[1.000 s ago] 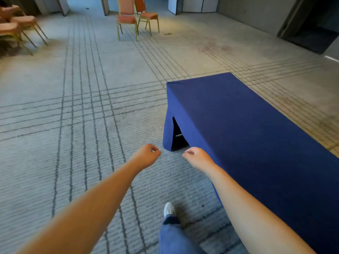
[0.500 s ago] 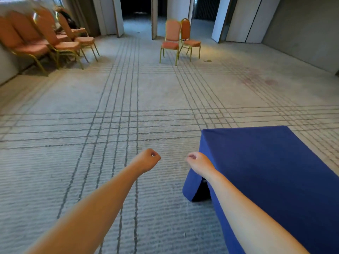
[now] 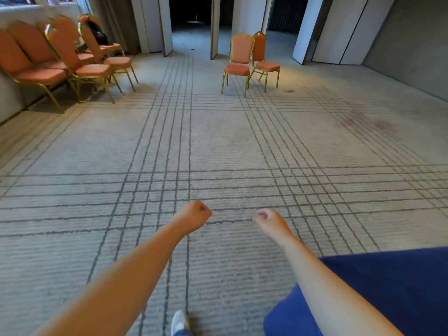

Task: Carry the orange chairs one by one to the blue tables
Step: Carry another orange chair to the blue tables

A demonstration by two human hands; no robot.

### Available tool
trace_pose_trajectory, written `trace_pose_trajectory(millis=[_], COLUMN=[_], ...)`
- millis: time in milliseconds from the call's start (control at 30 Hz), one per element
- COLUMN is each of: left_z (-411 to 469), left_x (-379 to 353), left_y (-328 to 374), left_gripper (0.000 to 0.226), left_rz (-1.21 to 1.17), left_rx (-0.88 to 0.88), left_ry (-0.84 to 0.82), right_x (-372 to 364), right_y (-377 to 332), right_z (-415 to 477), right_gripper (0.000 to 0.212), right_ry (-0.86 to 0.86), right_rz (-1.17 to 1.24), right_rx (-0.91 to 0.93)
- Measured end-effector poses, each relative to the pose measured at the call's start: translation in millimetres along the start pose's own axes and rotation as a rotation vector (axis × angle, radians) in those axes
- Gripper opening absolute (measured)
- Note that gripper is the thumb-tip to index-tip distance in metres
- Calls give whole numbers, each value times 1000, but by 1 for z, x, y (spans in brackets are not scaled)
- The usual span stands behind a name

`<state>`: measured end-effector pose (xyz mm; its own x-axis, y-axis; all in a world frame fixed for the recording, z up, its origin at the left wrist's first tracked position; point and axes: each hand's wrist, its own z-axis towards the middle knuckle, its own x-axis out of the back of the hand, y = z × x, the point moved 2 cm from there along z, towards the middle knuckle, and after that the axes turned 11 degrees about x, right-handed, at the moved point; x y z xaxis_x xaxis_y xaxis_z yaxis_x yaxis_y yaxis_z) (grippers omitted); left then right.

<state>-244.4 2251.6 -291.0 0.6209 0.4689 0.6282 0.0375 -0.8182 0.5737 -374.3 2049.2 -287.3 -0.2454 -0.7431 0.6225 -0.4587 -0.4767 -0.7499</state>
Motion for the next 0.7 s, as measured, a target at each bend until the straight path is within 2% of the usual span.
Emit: trace_pose_trajectory(millis=[167, 433, 700], left_z=[112, 273, 468], left_x=[83, 134, 202], left_y=[44, 110, 206], left_gripper=[25, 23, 20], left_rz=[60, 63, 36], left_rx=[-39, -55, -8], left_ry=[-22, -119, -32], right_x=[-6, 0, 31], right_y=[-52, -79, -110], right_z=[122, 290, 523], right_gripper=[33, 33, 33], right_ry=[78, 84, 53], right_rz=[71, 137, 183], right_rx=[-13, -90, -67])
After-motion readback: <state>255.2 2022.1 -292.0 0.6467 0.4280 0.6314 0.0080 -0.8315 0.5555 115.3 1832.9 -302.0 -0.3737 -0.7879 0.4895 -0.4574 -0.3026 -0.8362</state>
